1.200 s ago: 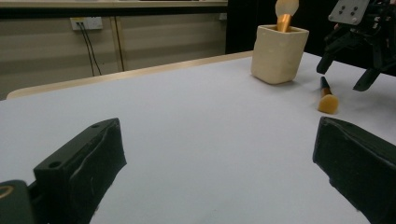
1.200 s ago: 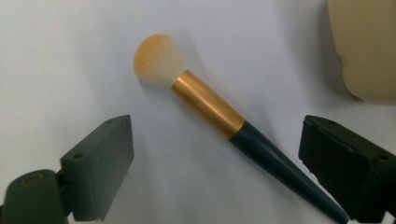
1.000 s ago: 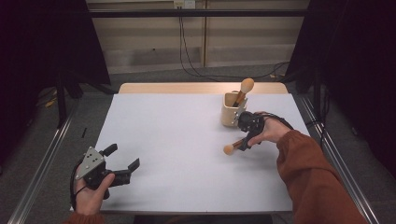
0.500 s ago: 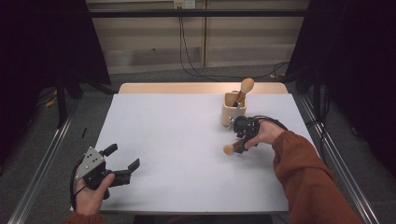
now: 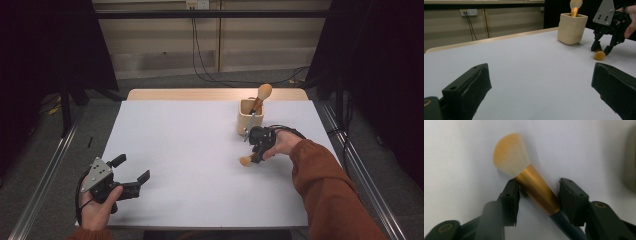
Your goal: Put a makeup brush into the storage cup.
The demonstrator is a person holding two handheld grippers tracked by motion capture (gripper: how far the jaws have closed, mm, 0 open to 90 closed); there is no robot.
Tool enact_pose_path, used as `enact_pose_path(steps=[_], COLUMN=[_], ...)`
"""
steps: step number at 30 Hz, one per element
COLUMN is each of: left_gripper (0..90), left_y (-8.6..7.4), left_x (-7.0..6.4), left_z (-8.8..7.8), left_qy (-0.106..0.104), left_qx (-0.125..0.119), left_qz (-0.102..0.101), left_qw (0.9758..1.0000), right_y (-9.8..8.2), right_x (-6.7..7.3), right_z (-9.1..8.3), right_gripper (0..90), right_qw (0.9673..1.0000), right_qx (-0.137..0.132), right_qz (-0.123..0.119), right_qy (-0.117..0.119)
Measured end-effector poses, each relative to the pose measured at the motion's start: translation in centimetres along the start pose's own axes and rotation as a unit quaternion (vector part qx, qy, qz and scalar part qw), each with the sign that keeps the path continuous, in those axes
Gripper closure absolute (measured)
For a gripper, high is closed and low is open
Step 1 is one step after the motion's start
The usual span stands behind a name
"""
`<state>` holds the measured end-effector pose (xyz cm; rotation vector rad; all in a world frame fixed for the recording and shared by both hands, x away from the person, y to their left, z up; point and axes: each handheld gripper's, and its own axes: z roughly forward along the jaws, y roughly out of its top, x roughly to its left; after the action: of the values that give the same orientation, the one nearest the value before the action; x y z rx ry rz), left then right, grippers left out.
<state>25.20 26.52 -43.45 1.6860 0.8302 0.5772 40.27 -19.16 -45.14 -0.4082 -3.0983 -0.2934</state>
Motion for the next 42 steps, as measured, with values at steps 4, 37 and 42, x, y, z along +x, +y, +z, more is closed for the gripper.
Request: enact_pose_path(steps=[4, 37, 42], left_gripper=[2.0, 2.0, 2.0], left_y=[0.0, 0.0, 0.0], left_x=[0.0, 0.0, 0.0], left_z=[0.1, 0.1, 0.1], left_qy=[0.001, -0.003, -0.003], left_qx=[0.001, 0.002, 0.002], left_qz=[0.000, -0.003, -0.002], left_qw=[1.0000, 1.0000, 1.0000], right_y=[0.1, 0.2, 0.2], right_x=[0.4, 0.7, 1.0], right_z=[0.0, -0.8, -1.6], right_gripper=[65.5, 74.1, 74.1], right_qw=[1.0000, 0.9998, 0.9994], right_qx=[-0.001, -0.012, -0.024], right_qz=[-0.007, 0.010, 0.018], right_qy=[0.002, -0.009, -0.017])
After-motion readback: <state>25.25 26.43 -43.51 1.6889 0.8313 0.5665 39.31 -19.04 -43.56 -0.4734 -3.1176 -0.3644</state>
